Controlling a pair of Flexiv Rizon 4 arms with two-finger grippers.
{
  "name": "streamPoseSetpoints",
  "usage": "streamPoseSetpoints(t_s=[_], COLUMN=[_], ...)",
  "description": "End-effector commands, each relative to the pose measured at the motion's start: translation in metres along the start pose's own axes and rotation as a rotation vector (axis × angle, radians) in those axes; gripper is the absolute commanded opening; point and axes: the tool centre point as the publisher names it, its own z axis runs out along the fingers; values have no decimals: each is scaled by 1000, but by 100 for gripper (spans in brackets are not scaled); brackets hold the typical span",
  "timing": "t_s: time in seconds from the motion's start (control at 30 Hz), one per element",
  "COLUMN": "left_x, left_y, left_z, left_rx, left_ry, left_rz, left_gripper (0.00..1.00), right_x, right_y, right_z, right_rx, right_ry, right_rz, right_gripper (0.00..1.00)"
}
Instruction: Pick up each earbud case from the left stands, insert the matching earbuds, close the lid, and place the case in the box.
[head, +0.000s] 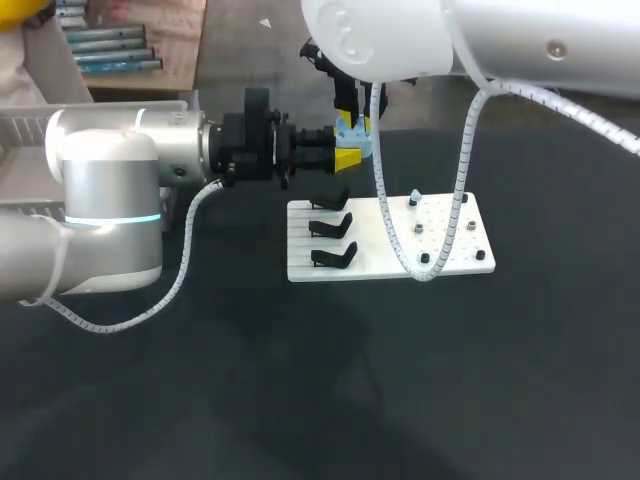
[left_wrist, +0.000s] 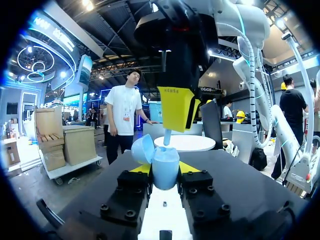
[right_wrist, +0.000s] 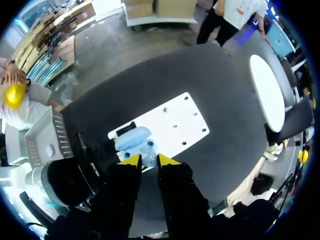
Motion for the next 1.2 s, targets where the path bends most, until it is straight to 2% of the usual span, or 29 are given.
streamPoseSetpoints(t_s=[0.03,1.2], left_x=[0,0], left_y=[0,0], left_z=[0,0], left_rx=[-1,-1], left_ry=[-2,-2], left_rz=[1,1], left_gripper=[0,0], right_x=[-1,-5], right_y=[2,2], right_z=[1,9], right_rx=[4,12], right_ry=[0,8], right_rz=[2,12], right_gripper=[0,0])
